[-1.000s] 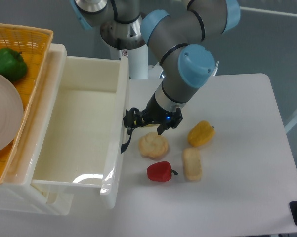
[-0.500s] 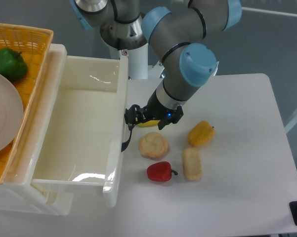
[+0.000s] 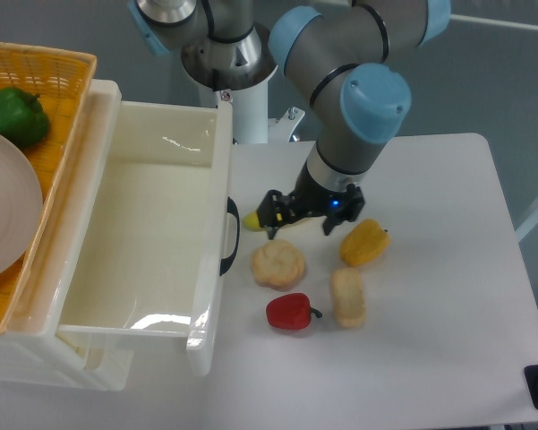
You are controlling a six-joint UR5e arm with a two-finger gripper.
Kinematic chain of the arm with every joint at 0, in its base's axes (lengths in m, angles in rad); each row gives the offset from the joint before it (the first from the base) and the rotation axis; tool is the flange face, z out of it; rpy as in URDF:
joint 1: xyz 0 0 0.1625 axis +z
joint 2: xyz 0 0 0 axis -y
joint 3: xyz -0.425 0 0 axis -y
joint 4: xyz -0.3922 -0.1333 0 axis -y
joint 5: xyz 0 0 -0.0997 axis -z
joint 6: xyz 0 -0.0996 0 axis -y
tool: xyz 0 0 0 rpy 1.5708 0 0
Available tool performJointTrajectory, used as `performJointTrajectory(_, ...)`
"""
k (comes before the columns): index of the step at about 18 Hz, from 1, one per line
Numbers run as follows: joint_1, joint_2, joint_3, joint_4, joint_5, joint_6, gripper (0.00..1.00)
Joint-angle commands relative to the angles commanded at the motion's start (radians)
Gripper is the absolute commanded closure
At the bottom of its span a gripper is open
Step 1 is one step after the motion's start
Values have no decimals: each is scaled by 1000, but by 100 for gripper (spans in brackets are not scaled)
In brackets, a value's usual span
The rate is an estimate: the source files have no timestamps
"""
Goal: Slide the top white drawer open
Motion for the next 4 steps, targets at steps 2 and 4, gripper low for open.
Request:
performJointTrajectory(2, 6, -14, 0, 2, 14, 60, 0)
performJointTrajectory(4, 24, -15, 0, 3, 31, 89, 0)
